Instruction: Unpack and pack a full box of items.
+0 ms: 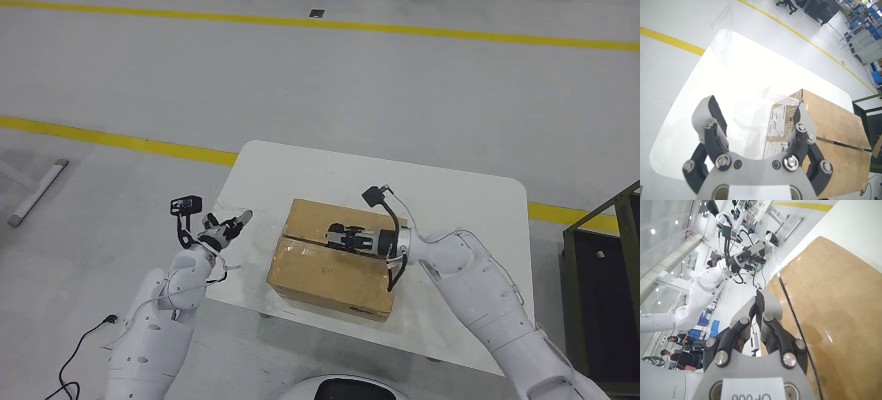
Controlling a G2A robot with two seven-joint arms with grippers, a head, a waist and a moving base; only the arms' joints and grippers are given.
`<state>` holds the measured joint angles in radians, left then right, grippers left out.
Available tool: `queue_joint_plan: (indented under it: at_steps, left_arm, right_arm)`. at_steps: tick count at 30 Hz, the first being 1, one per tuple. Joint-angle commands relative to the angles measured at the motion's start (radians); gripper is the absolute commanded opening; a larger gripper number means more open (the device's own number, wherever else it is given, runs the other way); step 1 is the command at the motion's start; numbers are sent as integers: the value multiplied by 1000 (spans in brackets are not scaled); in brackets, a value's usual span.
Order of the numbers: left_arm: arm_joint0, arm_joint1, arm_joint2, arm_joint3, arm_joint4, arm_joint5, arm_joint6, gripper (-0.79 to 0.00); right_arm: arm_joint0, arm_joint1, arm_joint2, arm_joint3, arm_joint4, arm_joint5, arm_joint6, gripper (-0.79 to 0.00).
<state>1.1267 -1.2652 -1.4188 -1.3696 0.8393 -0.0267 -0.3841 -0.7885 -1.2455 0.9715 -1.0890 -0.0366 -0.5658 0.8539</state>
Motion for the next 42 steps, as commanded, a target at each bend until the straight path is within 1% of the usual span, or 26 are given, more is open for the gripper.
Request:
queue_joint_plan:
  at_steps: [1,8,15,20,26,29,32,34,36,39,42]
  left_arm:
    - [3,5,0,1,65,23,-9,0]
    - [17,19,-9,-22,206,31,-43,0]
    - [46,32,-28,-82,287,-26,-48,0]
    - [66,39,-41,-118,326,-45,-48,0]
    - [87,44,-72,-146,261,-96,-56,0]
    - [94,46,-94,-152,202,-121,-66,0]
    - [101,49,-112,-161,165,-149,-76,0]
    - [106,51,-120,-166,158,-152,-76,0]
    - [109,52,-124,-171,156,-155,-78,0]
    - [113,53,-122,-176,151,-157,-73,0]
    - [118,53,-115,-181,144,-164,-67,0]
  right_arm:
    - [16,-11,-27,41,4,4,-16,-785]
    - [71,-41,-82,168,13,16,-46,-785]
    - [104,-59,-107,242,13,22,-49,-785]
    - [116,-68,-117,279,12,20,-54,-785]
    - [127,-76,-123,314,12,12,-61,-785]
    - [133,-79,-125,331,10,10,-63,-785]
    - [136,-83,-124,335,13,-11,-71,-785]
    - [141,-85,-124,332,18,-17,-72,-785]
    - [145,-90,-124,306,36,-66,-79,-785]
    - [159,-101,-142,282,40,-96,-69,-785]
    - [182,-122,-180,286,23,-81,-70,-785]
